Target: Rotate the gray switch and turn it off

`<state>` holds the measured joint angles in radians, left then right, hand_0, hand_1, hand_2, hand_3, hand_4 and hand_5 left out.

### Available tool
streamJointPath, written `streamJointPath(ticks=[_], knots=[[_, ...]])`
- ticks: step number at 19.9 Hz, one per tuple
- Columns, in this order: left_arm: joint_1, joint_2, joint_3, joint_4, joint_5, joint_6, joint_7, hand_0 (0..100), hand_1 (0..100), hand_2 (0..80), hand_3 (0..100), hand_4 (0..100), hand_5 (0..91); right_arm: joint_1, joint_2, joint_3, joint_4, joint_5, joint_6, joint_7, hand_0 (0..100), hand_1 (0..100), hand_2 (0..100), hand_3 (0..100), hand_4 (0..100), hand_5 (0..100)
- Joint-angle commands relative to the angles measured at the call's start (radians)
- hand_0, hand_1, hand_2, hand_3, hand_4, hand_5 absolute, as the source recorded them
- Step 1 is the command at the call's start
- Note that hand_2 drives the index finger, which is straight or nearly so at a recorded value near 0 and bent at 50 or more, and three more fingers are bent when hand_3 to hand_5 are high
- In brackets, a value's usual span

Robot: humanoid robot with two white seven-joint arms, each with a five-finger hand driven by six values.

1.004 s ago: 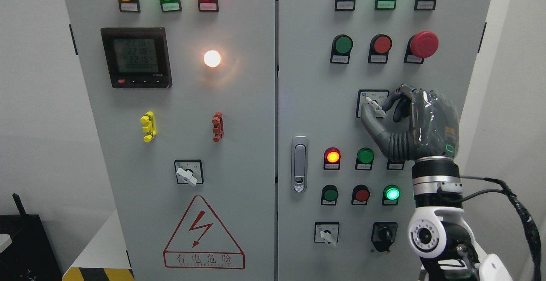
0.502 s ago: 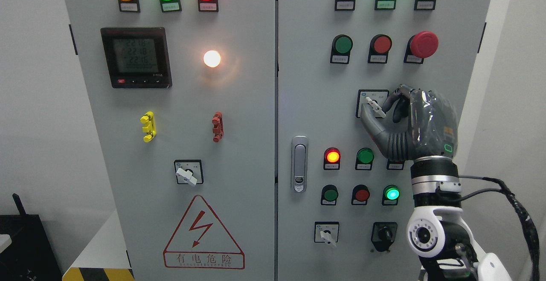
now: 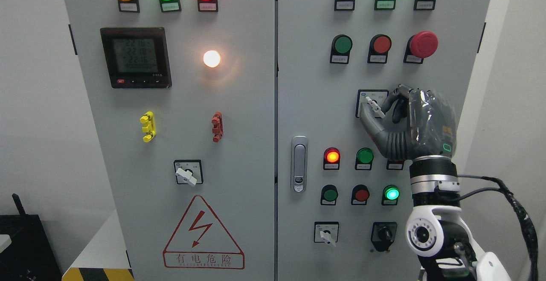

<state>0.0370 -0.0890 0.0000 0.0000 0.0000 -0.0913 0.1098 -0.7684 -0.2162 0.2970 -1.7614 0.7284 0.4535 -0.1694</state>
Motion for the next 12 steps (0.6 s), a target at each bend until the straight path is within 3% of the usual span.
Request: streamJointPath(ticks=[1, 12], knots=[[0.0, 0.0, 0.032, 0.023, -0.008, 0.001, -0.001, 12, 39, 0.0, 0, 0, 0.0, 0.0, 0.001, 0.005, 0.002, -0.001, -0.001, 0.001, 42, 43, 71, 96, 87, 100], [0.0, 0.0, 0.032, 0.023, -0.008, 0.001, -0.001, 12, 39, 0.0, 0, 0, 0.0, -0.002, 0.012, 0.011, 0.005, -0.004, -0.001, 0.002, 46, 41, 73, 97, 88, 100]])
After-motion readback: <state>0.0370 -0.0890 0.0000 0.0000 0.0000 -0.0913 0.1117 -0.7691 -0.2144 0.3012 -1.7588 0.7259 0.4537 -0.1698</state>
